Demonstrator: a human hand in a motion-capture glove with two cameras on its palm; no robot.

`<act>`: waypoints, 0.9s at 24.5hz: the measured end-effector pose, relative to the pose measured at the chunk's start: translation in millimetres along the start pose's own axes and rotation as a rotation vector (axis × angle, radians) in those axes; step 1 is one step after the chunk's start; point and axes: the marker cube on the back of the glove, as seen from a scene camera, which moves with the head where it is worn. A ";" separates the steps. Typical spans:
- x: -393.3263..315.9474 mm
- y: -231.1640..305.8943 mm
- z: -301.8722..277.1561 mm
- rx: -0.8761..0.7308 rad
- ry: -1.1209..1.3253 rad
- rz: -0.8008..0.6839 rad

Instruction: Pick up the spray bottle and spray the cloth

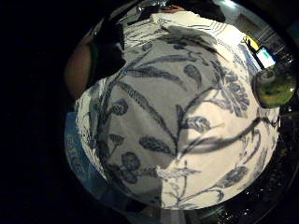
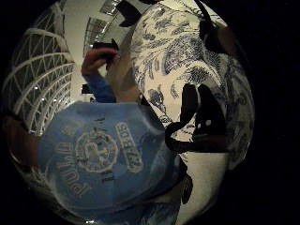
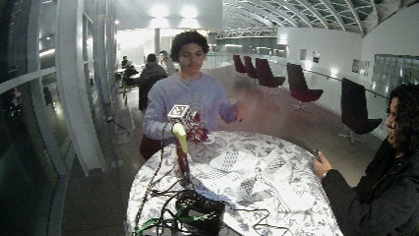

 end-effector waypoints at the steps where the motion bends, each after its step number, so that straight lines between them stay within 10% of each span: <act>1: 1.8 -1.6 -2.0 0.002 0.002 -0.001; 22: 9.4 -1.4 -14.3 0.021 0.033 0.041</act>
